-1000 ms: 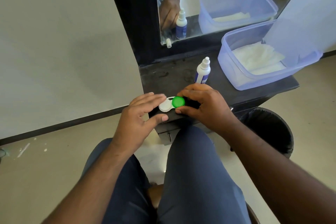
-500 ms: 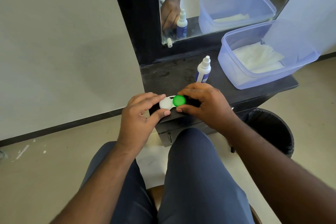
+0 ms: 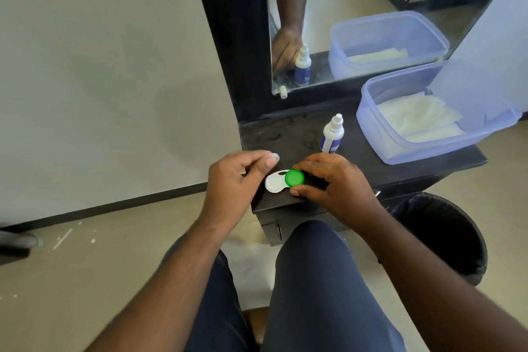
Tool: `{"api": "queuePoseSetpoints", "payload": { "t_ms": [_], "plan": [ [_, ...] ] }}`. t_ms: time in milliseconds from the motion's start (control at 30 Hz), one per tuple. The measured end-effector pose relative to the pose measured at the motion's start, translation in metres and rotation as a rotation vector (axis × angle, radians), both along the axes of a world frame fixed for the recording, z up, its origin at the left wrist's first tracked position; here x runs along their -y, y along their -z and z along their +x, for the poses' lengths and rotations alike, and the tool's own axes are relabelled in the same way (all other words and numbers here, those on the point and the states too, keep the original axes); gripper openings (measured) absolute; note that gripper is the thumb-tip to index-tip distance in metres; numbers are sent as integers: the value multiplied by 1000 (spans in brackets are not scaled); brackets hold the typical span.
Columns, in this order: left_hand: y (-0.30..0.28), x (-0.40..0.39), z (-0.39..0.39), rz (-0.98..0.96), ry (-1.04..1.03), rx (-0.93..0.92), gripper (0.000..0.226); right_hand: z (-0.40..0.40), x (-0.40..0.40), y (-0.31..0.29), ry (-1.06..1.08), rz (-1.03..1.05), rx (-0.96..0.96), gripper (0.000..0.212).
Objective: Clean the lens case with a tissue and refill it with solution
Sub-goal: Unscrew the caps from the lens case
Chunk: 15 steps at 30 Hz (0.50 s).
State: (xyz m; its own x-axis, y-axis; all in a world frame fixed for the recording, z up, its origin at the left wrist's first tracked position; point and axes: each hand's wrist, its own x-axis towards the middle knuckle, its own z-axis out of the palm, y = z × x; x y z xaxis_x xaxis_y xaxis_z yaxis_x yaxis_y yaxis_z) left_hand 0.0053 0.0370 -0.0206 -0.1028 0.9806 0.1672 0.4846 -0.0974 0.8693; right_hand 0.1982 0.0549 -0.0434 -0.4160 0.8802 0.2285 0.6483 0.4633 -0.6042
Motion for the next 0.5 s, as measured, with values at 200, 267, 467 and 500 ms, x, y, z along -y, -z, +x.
{"api": "queuePoseSetpoints", "payload": {
  "t_ms": [200,267,467,500],
  "plan": [
    [-6,-32,0,-165,55,-145,12,0,0,1,5,0,-10,38],
    [-3,-36,1,-180,70,-176,9,0,0,1,16,-7,-16,39],
    [-5,-30,-7,-122,36,-135,22,-2,-2,-1,28,-10,-34,38],
    [-5,-23,-9,-93,31,-108,23,-2,-2,-1,30,-9,-38,38]
  ]
}}
